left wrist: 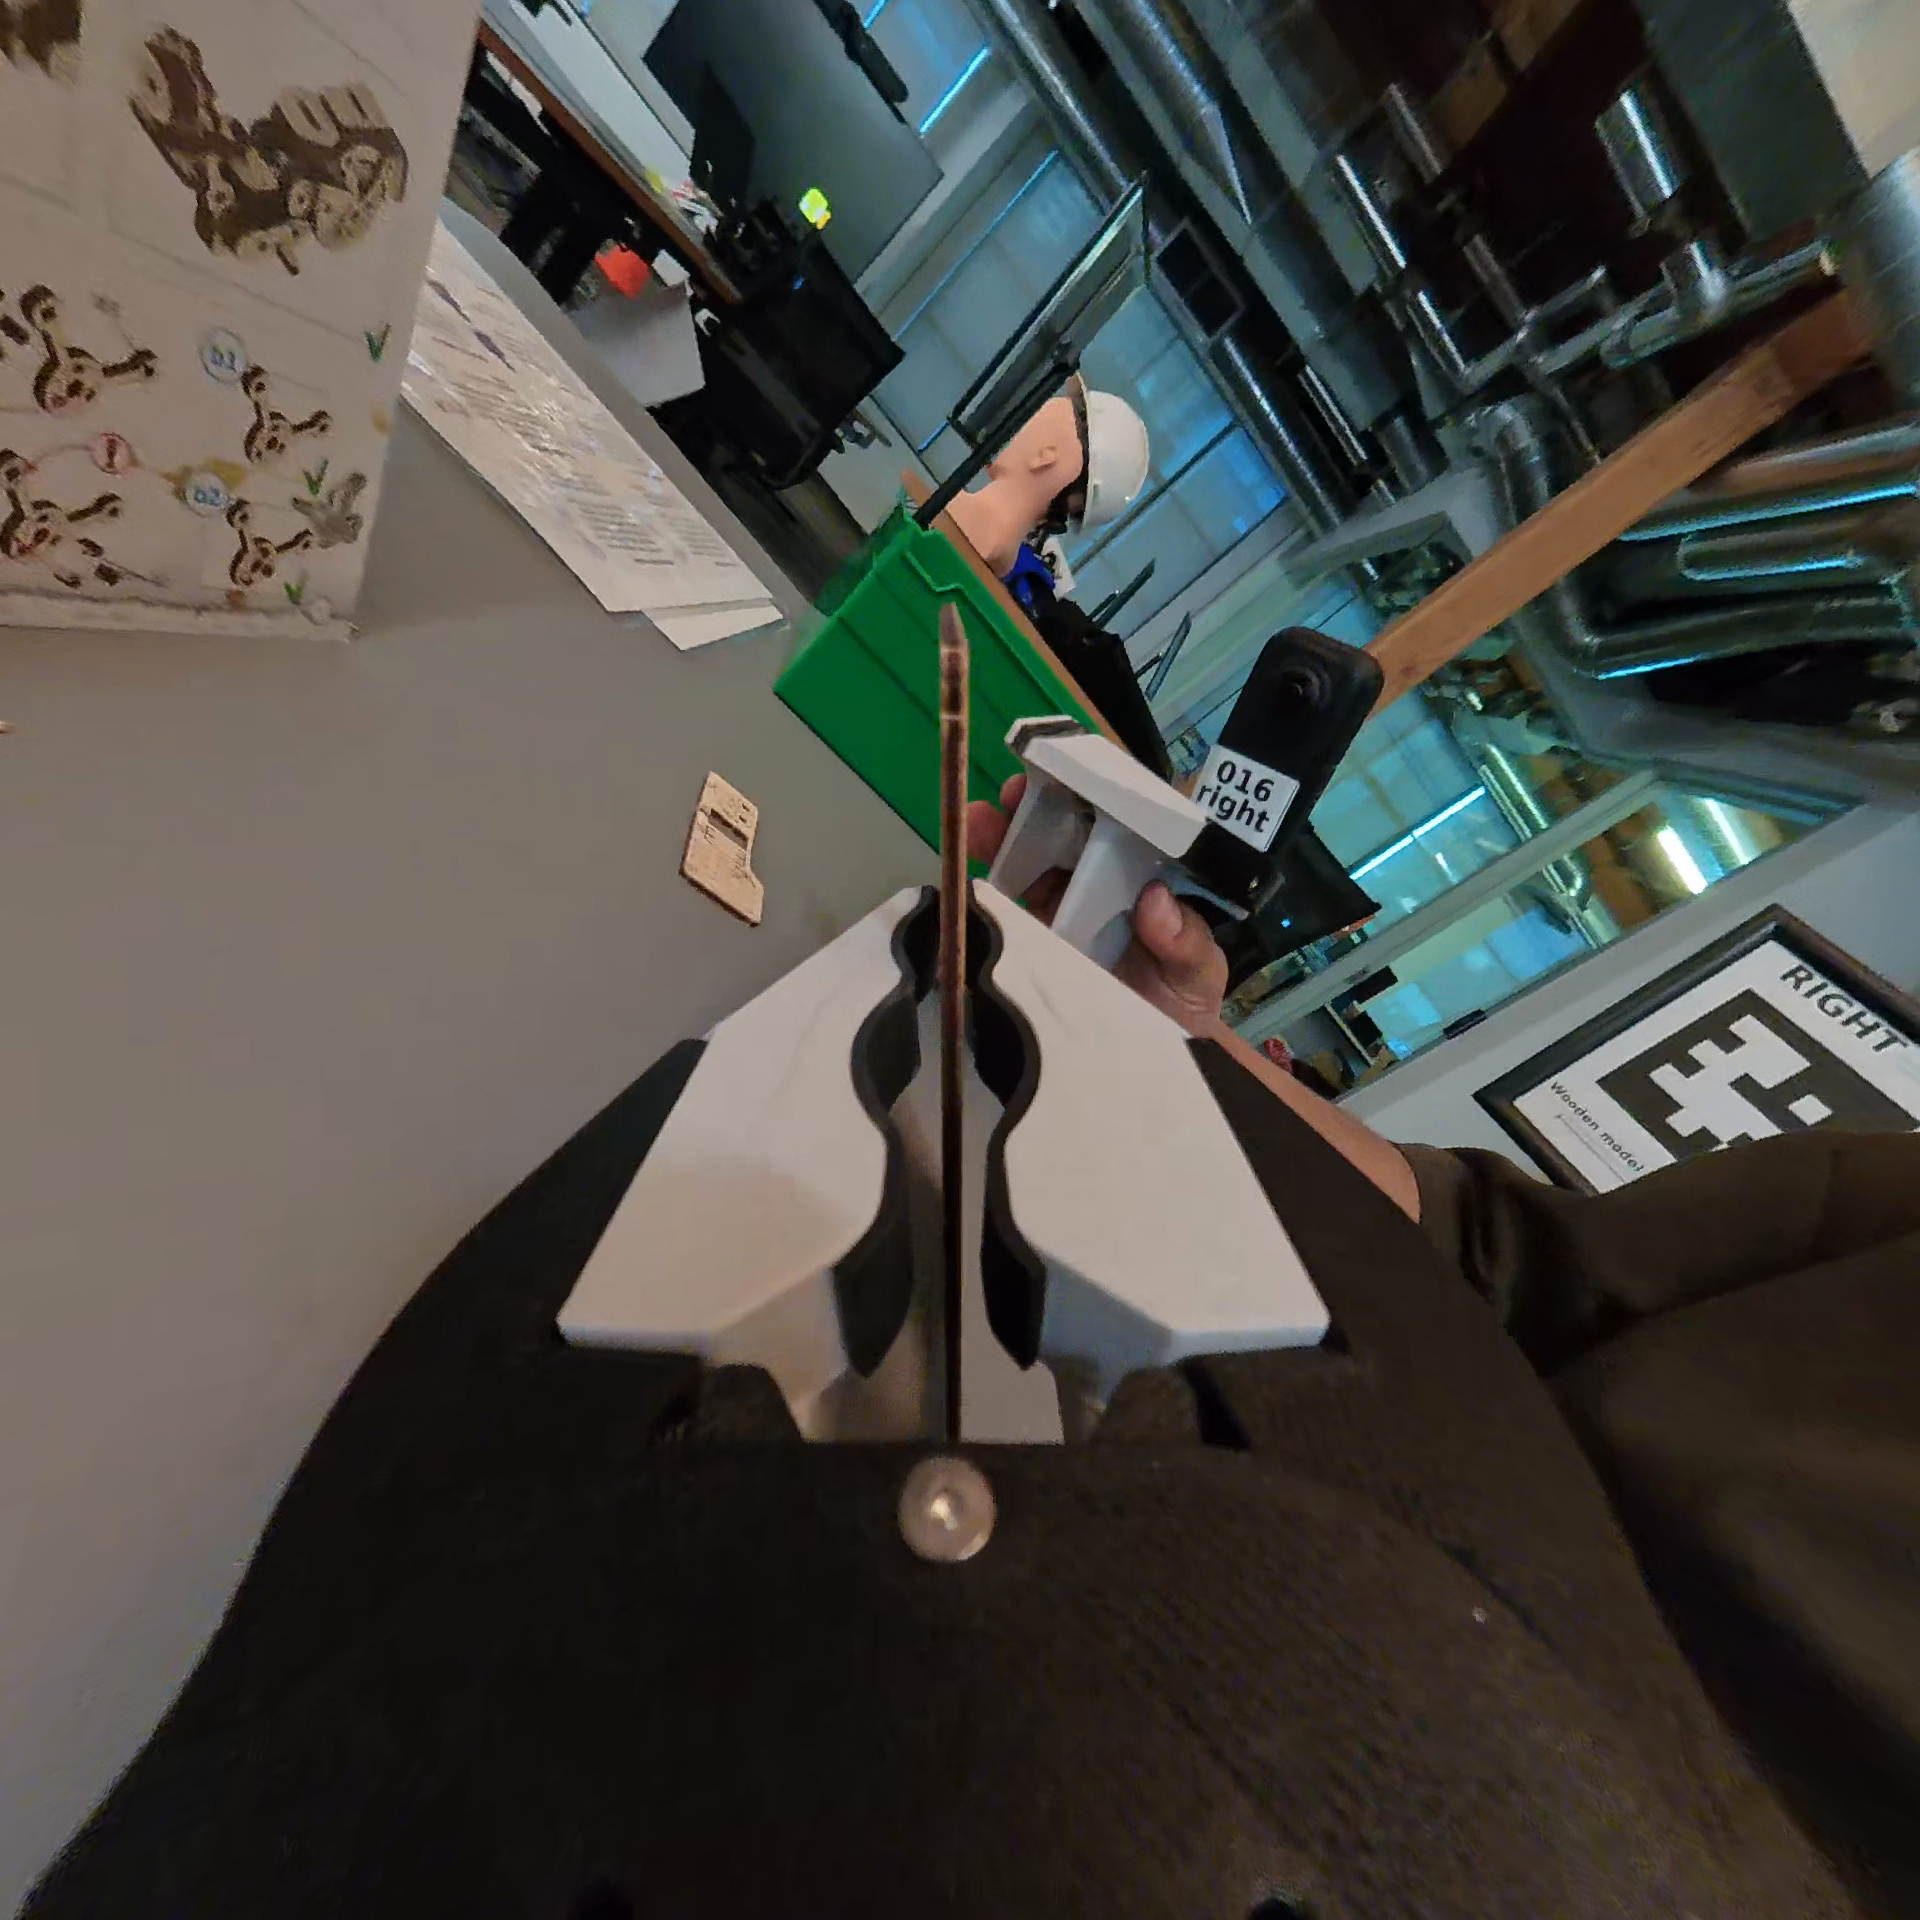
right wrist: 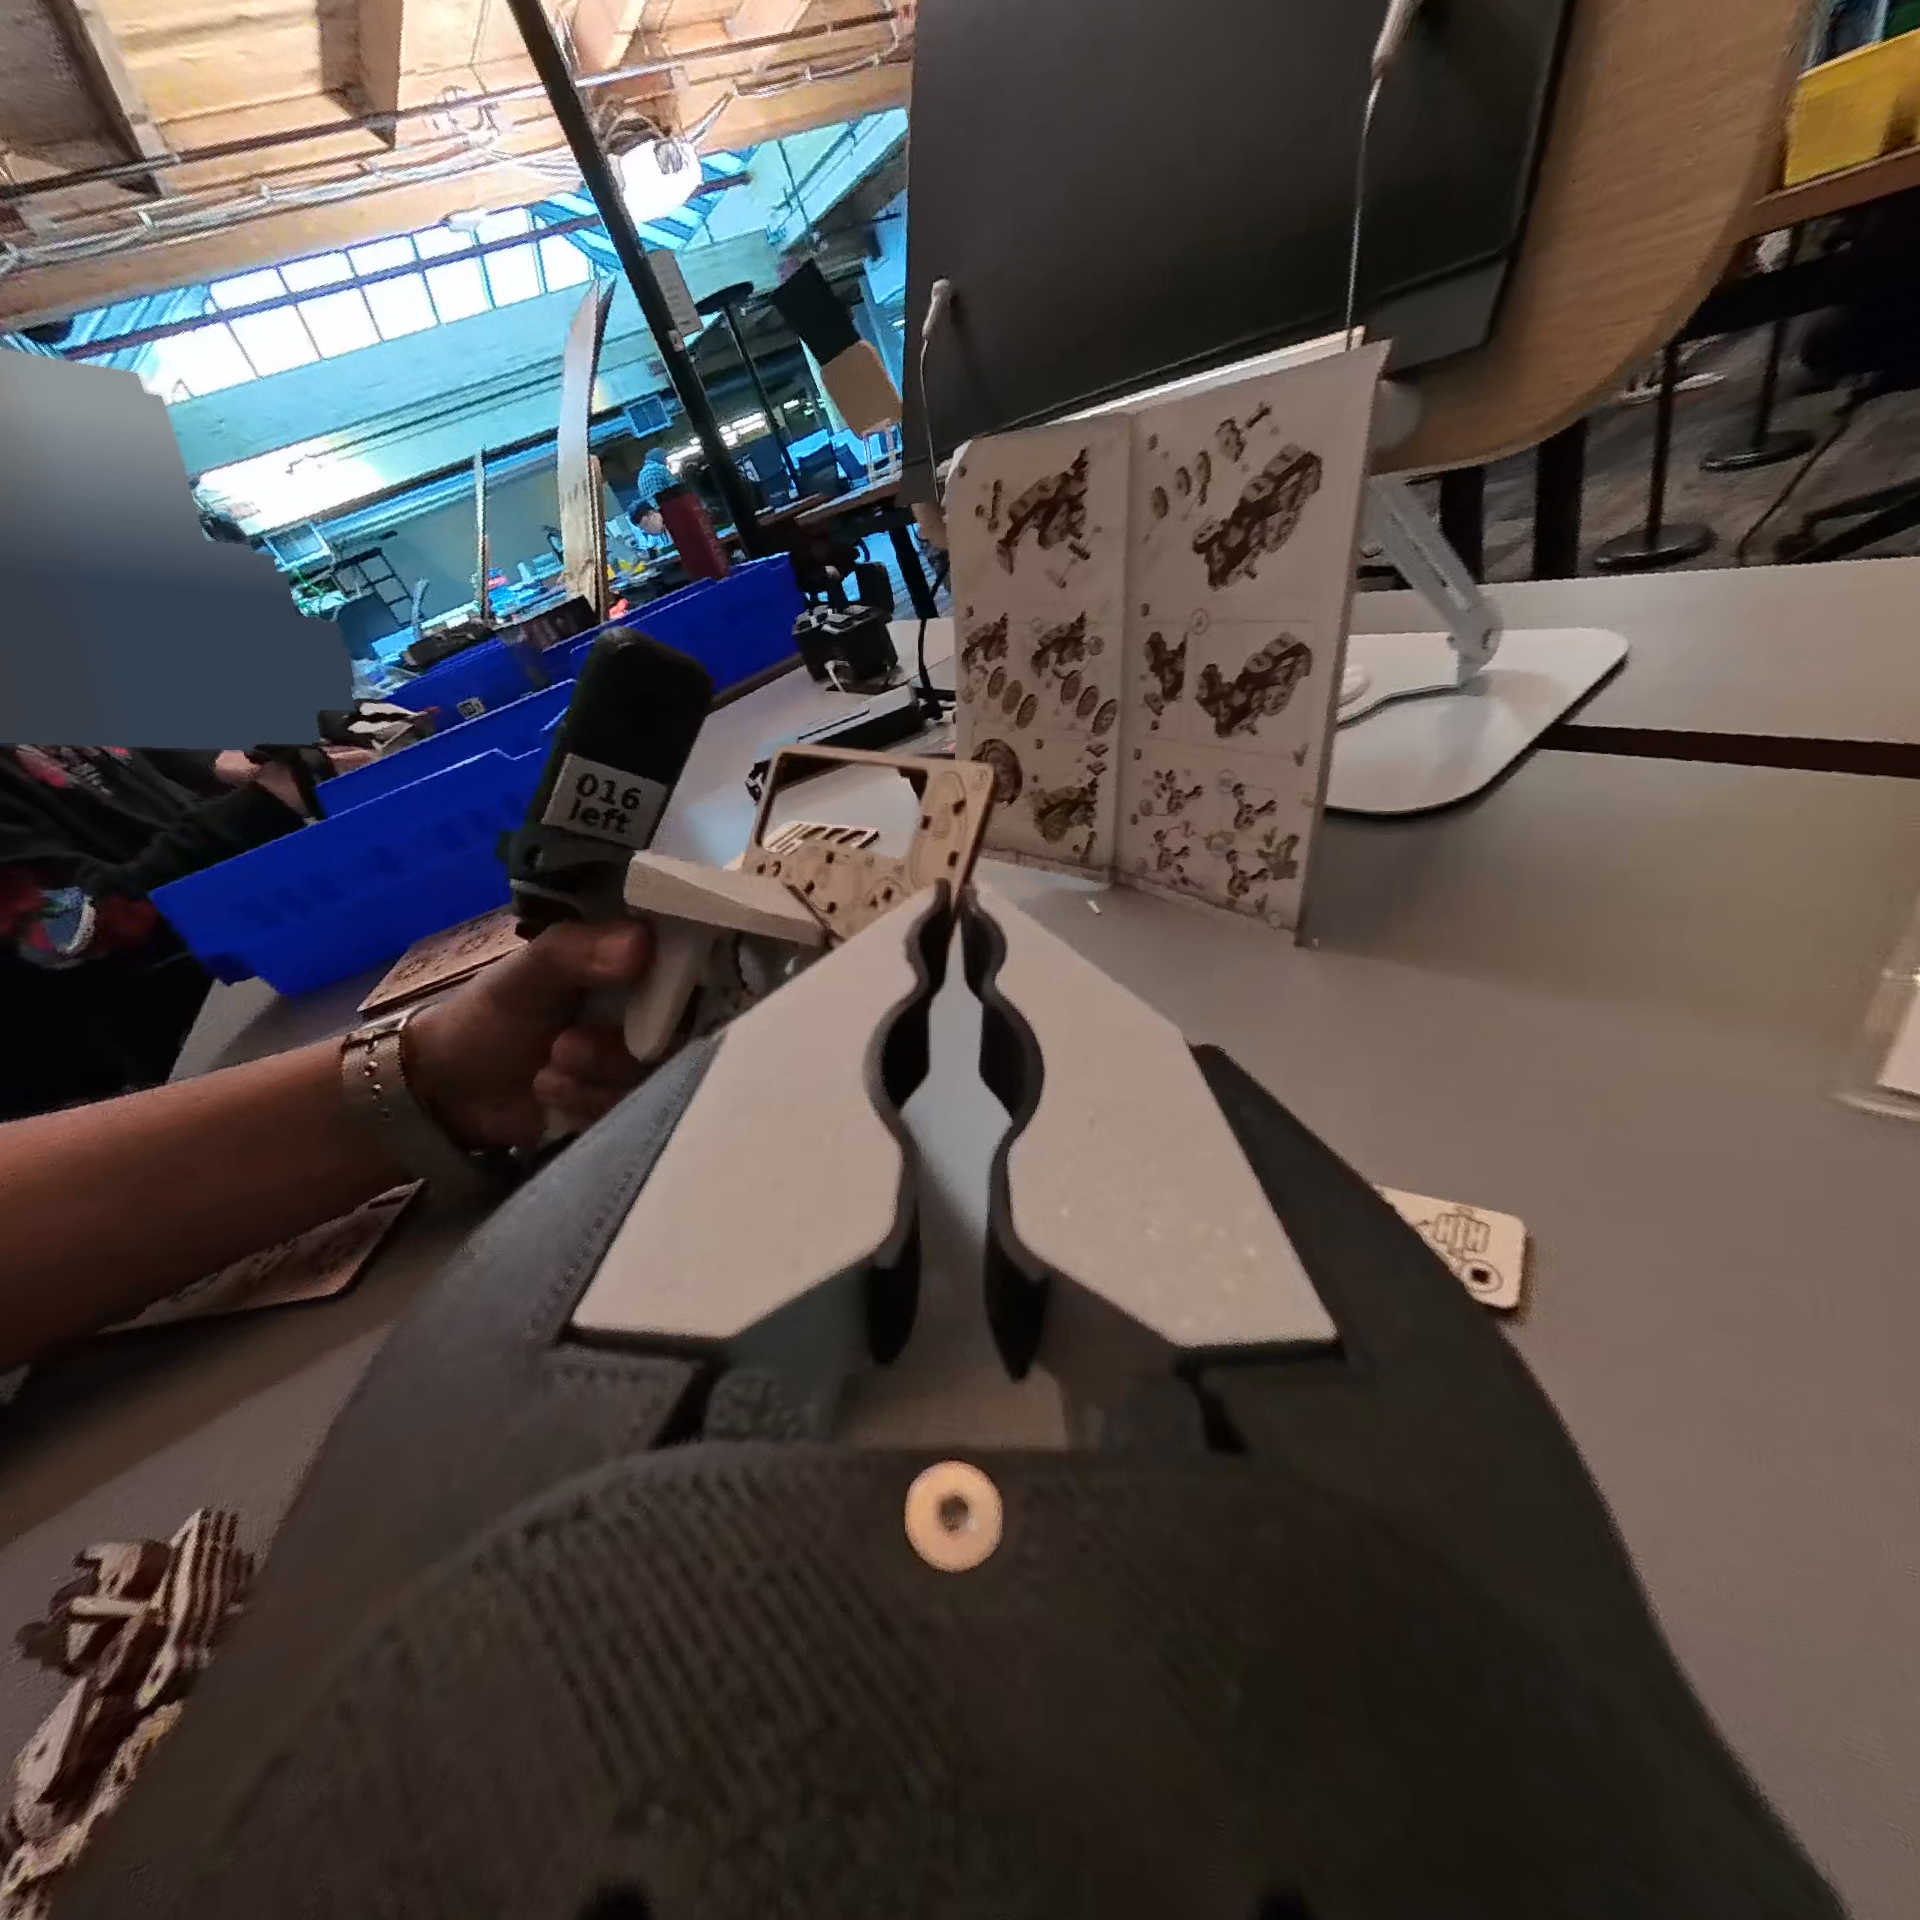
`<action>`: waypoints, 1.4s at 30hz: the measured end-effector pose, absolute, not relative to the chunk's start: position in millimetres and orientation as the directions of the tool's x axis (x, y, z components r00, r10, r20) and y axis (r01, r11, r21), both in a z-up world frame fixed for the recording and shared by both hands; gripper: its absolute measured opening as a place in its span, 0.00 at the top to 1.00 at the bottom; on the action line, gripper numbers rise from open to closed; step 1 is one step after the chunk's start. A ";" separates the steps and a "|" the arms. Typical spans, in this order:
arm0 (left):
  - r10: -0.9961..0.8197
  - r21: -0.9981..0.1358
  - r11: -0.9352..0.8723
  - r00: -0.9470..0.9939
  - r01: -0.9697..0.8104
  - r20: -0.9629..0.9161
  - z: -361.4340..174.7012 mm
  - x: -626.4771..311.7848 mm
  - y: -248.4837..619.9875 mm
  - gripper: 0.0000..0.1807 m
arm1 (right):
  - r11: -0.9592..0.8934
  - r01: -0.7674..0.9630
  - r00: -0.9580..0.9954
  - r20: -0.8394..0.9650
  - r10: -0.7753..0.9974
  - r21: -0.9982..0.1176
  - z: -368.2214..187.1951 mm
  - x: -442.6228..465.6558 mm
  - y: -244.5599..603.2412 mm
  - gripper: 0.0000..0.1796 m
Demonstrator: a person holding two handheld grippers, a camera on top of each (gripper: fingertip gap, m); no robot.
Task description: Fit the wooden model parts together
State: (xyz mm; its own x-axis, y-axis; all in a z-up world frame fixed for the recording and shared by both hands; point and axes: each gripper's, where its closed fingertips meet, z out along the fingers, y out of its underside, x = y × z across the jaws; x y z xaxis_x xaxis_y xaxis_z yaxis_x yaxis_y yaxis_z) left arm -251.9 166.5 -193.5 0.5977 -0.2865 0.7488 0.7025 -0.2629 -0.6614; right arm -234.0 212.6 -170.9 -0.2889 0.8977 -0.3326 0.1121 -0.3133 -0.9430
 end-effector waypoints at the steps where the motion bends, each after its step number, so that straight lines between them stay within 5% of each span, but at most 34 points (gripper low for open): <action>1: -0.289 -0.656 -0.259 0.591 0.709 0.753 -192.9 -252.8 166.1 1.00 | -0.307 0.122 -0.285 -0.329 0.900 -0.944 -172.5 -235.0 212.0 1.00; 12: -0.282 -0.659 -0.251 0.598 0.709 0.750 -193.1 -254.0 166.4 1.00 | -0.247 0.233 -0.185 -0.292 0.938 -0.941 -192.3 -239.6 217.0 1.00; 22: -0.237 -0.671 -0.260 0.628 0.695 0.742 -198.5 -254.8 169.6 1.00 | 0.105 0.316 -0.120 0.070 0.990 -0.943 -213.1 -241.8 212.3 1.00; 42: -0.253 -0.649 -0.232 0.599 0.724 0.760 -194.5 -259.1 167.7 1.00 | 0.041 0.341 -0.120 0.000 0.993 -0.939 -216.0 -243.3 216.4 1.00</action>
